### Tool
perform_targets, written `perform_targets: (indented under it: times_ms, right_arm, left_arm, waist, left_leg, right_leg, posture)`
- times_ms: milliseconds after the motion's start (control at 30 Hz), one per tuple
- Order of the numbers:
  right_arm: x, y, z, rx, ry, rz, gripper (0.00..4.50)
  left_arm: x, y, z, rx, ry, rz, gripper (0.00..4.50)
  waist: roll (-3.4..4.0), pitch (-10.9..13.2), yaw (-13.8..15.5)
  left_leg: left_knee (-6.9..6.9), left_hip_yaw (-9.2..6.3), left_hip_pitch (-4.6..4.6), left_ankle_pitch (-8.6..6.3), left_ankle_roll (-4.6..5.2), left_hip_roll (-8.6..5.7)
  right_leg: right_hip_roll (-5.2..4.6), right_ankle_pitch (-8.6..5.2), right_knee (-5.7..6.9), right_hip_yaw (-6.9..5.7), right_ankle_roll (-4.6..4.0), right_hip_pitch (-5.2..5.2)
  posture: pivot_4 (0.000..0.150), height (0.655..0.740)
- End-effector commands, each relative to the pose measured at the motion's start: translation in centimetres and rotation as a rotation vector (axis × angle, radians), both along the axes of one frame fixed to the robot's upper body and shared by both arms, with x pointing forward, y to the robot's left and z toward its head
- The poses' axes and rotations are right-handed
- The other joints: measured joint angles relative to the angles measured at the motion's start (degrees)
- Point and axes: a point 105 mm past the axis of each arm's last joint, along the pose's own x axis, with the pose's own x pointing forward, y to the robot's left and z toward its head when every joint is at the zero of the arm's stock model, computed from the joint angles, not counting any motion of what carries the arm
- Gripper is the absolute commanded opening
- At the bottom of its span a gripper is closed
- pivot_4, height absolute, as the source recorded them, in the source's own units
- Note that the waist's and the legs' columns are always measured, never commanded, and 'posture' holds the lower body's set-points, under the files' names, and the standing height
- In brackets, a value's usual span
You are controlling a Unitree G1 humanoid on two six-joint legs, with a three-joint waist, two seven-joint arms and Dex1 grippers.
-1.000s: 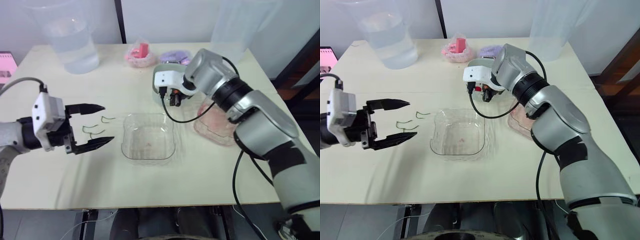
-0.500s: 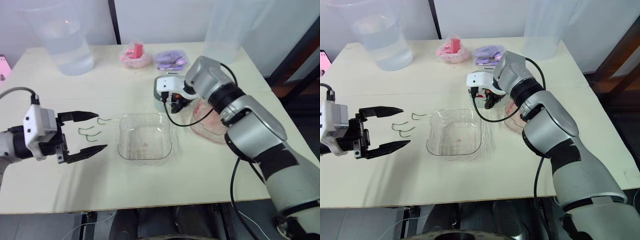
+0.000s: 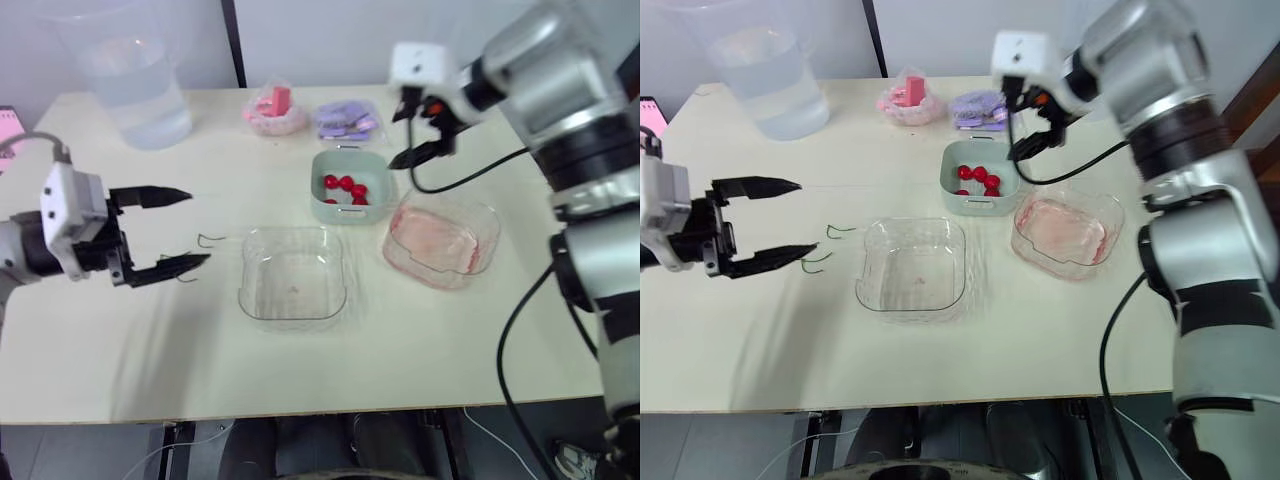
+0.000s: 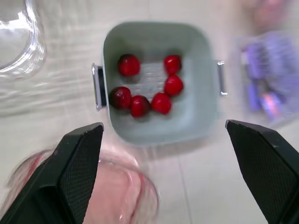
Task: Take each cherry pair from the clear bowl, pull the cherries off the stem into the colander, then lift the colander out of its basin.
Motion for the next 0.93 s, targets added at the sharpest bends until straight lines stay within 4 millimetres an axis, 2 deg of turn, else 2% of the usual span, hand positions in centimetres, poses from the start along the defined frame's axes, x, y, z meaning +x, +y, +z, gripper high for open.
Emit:
perform_targets:
  times_ms: [33,233,333,400,533,633,933]
  right_arm:
    - [-3.2,-2.0,1.8,0.095,-0.064,0.043,4.45]
    - [-7.4,-9.7,1.1,0.138,-0.123,-0.143,4.45]
    - [-9.7,-12.3,0.3,0.161,-0.088,-0.203,4.45]
    - [-10.4,-13.7,0.0,0.171,-0.086,-0.256,4.45]
    - [-12.0,-15.5,-0.1,0.224,-0.074,-0.320,4.45]
    - [-12.6,-15.9,-0.5,0.233,-0.059,-0.335,4.45]
    - [-11.8,-15.4,-1.5,0.204,-0.053,-0.316,4.45]
  left_arm:
    - [0.7,1.2,0.2,0.032,0.015,0.057,4.50]
    - [1.3,3.7,0.3,0.073,0.097,0.143,4.50]
    - [1.5,5.0,0.3,0.096,0.146,0.183,4.50]
    - [1.4,5.6,0.1,0.116,0.184,0.192,4.50]
    - [0.6,6.8,0.1,0.144,0.250,0.187,4.50]
    - [0.7,7.3,0.4,0.137,0.262,0.198,4.50]
    - [0.1,6.8,0.1,0.167,0.275,0.156,4.50]
  waist:
    - [0.00,0.00,-0.09]
    - [0.01,0.01,0.12]
    - [0.03,0.00,0.26]
    - [0.04,0.00,0.05]
    - [0.06,0.02,-0.22]
    - [0.08,0.03,-0.16]
    - [0.09,0.04,-0.16]
  left_leg:
    - [0.01,0.01,0.00,0.00,0.00,0.00]
    - [0.04,0.04,0.03,0.00,0.00,-0.01]
    - [0.03,0.08,0.09,0.00,0.00,-0.01]
    - [0.02,0.10,0.15,0.00,0.00,0.00]
    - [-0.03,0.23,0.62,0.00,0.01,0.01]
    - [-0.08,0.23,0.94,-0.06,0.09,0.01]
    - [-0.05,0.23,0.93,-0.06,0.10,0.02]
  right_leg:
    - [0.00,0.00,0.00,0.01,0.00,0.02]
    - [-0.02,0.00,0.00,0.04,0.00,0.03]
    - [-0.02,-0.01,0.00,0.06,-0.01,0.07]
    - [-0.01,-0.01,0.00,0.07,-0.01,0.11]
    - [-0.01,-0.03,0.01,0.18,-0.03,0.46]
    - [-0.01,-0.18,-0.03,0.18,-0.16,0.81]
    - [-0.02,-0.18,-0.03,0.18,-0.15,0.81]
  posture:
    - [0.150,0.7367]
    - [0.150,0.7367]
    - [0.150,0.7367]
    - [0.150,0.7367]
    - [0.150,0.7367]
    - [0.150,0.7367]
    - [0.150,0.7367]
